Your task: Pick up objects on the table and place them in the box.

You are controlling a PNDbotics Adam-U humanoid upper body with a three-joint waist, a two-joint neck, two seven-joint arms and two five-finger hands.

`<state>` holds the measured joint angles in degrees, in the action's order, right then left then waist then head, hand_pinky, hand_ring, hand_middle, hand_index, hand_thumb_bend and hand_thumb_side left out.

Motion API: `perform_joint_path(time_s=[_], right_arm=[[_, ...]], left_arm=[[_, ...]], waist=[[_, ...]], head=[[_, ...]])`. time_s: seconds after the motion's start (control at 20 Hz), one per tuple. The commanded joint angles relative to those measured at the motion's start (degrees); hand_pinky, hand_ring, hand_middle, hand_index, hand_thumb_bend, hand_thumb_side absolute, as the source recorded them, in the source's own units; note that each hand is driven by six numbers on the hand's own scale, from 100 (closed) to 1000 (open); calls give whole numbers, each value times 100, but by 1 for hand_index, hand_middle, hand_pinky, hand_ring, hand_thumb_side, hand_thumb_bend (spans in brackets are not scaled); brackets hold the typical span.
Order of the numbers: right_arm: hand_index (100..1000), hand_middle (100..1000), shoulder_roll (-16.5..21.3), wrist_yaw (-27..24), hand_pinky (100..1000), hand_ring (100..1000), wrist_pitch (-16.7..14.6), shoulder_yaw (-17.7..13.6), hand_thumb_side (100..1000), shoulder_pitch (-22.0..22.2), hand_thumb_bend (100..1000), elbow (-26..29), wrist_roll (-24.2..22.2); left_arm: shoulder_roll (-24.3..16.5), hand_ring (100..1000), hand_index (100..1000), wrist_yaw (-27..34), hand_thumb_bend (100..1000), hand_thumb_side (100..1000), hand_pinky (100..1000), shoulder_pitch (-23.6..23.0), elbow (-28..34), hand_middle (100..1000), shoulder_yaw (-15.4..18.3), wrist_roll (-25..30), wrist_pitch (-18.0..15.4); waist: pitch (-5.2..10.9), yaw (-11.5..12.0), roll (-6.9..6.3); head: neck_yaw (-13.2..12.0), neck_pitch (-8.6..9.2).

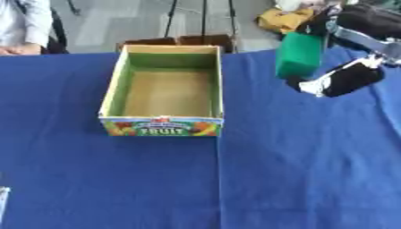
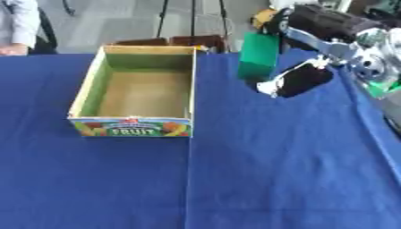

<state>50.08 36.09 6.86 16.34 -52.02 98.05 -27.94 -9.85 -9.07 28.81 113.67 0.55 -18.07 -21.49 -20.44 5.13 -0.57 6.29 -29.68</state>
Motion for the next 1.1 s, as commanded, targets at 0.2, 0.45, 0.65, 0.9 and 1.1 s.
perform_joint_path(time_s=[0.2,0.45,0.65,0.9,1.1], right_arm=[[598,500,-581,347,562,545,38,24,440,-832,210,-812,-36],[594,493,-1278,684,564,536,126,12,437,-1534,220,-1514,-164],[589,485,-1811,986,566,526,124,-53,432,-1943,229,-2067,-205],[585,481,-2478,1376,566,521,95,-215,429,-2236,231,-2743,-63],[585,481,-2902,1726,566,525,-7,-279,432,-2370,228,-3313,144]], left_arm=[[-10,923,993,49,100,1000,778,26,92,907,-48,47,15],[5,923,993,77,100,1000,778,27,92,908,-66,70,26],[15,922,993,96,100,1000,777,41,92,908,-79,78,29],[50,922,993,129,100,1000,777,68,92,908,-103,98,32],[74,921,993,152,100,1000,777,91,92,908,-118,113,36]], waist=[[185,79,14],[160,149,12],[123,199,9],[69,290,-1],[24,355,-3]], head=[[114,68],[199,141],[255,183],[361,239],[419,275]])
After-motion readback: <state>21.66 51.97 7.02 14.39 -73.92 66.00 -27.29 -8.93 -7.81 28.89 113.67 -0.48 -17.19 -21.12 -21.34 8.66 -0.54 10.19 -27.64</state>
